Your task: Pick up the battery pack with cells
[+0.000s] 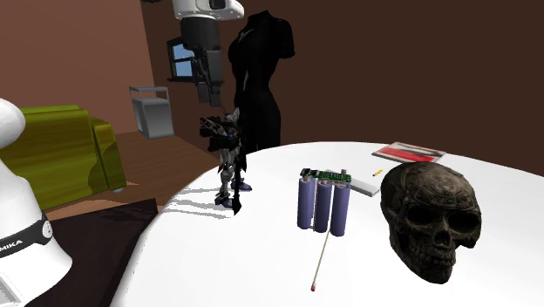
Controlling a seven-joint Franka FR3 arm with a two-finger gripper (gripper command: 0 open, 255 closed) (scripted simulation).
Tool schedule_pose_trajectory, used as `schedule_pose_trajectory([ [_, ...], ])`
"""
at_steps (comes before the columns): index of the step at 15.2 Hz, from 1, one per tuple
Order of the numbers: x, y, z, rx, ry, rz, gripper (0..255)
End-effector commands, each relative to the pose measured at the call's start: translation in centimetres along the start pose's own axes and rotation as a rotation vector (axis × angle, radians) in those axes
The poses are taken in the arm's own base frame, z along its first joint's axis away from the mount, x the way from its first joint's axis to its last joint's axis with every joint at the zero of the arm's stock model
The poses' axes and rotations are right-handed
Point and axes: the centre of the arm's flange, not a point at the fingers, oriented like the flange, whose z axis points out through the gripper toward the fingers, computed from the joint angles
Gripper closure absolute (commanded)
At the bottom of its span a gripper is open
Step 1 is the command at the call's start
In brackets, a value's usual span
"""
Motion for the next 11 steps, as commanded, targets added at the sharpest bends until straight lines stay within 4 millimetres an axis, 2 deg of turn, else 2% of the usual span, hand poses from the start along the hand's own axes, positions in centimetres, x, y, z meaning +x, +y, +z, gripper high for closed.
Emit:
schedule_pose_trajectory([
  [1, 1.6, 1.6, 1.7, 0.003, 0.005, -0.014, 0],
  [11, 9.4, 8.4, 10.0, 0.023, 0.020, -0.078, 0],
])
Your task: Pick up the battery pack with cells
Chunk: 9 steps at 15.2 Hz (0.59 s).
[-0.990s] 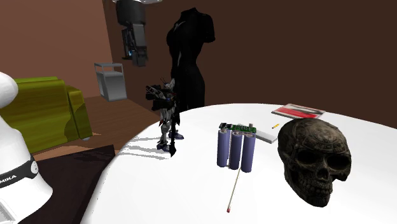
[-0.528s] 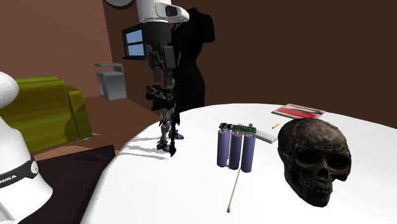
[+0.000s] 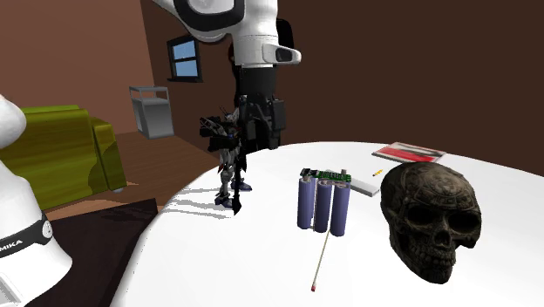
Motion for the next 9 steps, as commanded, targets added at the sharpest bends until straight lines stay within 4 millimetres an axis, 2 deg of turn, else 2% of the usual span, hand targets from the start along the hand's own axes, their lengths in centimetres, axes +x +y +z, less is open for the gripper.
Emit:
schedule_pose_trajectory([
  [1, 1.5, 1.5, 1.8, 0.003, 0.004, -0.014, 0],
  [8, 6.9, 6.3, 7.6, 0.017, 0.015, -0.059, 0],
  [9, 7.0, 6.4, 7.7, 0.017, 0.015, -0.060, 0],
])
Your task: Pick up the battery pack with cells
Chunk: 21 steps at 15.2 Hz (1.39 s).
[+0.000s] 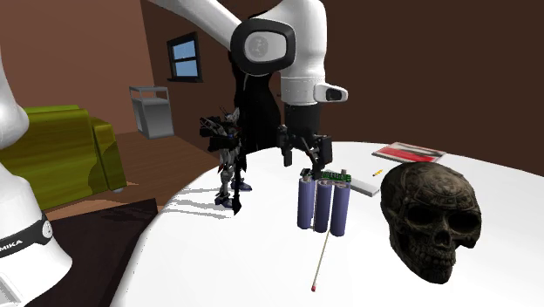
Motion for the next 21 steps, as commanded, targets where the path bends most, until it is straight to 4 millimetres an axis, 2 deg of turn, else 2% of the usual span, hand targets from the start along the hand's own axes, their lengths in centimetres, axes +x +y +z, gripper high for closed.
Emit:
schedule_pose_trajectory([
  [1, 0.1, 0.4, 1.1, 0.001, 0.002, -0.004, 0],
  [7, -0.1, 0.4, 4.5, 0.001, 0.002, -0.004, 0],
  [9, -0.1, 0.4, 4.5, 0.001, 0.002, -0.004, 0],
  [10, -0.1, 0.5, 4.5, 0.001, 0.002, -0.004, 255],
  [19, -0.1, 0.4, 4.5, 0.001, 0.002, -0.004, 255],
  [21, 0.0, 0.4, 3.5, 0.001, 0.002, -0.004, 255],
])
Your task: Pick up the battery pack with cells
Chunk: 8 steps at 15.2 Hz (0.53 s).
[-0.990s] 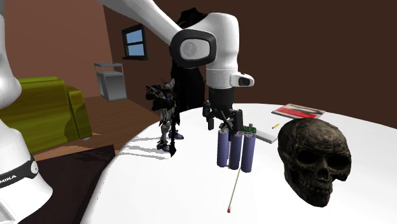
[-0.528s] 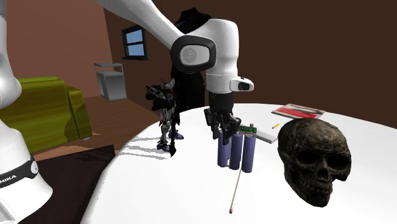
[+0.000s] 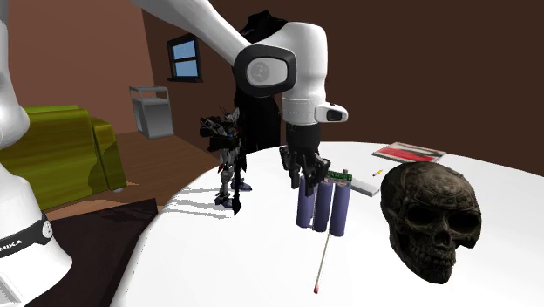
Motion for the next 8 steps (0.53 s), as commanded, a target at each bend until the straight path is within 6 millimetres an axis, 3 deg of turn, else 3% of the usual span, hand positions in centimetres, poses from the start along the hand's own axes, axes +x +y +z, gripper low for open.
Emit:
schedule_pose_trajectory([
  [1, 0.1, 0.0, -0.9, 0.000, 0.000, 0.000, 255],
  [8, 0.3, -0.1, -4.6, 0.000, 0.000, 0.000, 255],
])
